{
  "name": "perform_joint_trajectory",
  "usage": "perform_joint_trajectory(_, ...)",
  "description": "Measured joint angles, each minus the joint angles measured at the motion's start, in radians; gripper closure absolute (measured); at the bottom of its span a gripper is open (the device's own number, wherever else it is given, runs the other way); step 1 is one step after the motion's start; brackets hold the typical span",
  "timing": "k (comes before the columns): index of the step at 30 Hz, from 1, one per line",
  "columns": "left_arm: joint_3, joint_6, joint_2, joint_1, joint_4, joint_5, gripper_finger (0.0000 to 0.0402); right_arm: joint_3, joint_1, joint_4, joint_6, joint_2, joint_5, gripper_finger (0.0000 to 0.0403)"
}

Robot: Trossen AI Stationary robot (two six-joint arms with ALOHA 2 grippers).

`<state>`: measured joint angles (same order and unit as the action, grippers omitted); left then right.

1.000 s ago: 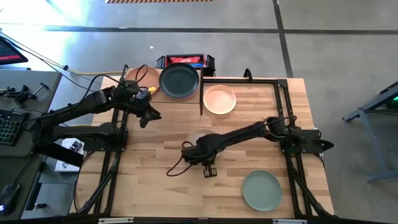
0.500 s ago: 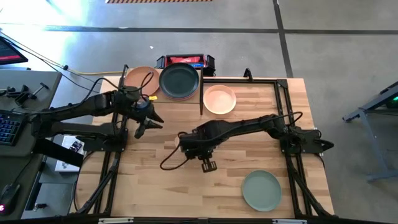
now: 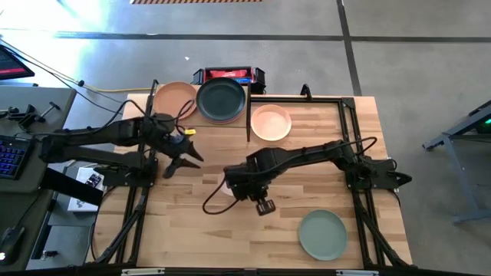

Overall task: Place and stack plates onto a shelf
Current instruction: Stack the white plate on top of the orange plate on the shelf

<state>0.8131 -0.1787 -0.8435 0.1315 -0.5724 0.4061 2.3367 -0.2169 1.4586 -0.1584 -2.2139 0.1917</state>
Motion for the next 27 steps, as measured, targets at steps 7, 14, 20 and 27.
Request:
perform_joint_trajectory(7,0.0,-0.001,-0.097,-0.067,0.004,0.0,0.0289,0.0,0.007,-0.002,-0.032,0.003,0.01,0.0403)
perform_joint_trajectory(14,0.0,-0.001,-0.221,-0.114,0.035,0.0,0.0289,0.0,0.01,-0.009,-0.056,0.003,0.01,0.0403)
perform_joint_trajectory(20,0.0,-0.039,-0.306,-0.148,0.111,0.0,0.0289,0.0,0.014,-0.014,-0.06,0.003,0.01,0.0403)
perform_joint_trajectory(27,0.0,-0.043,-0.378,-0.176,0.147,-0.001,0.0289,0.0,0.014,-0.023,-0.06,0.003,0.01,0.0403)
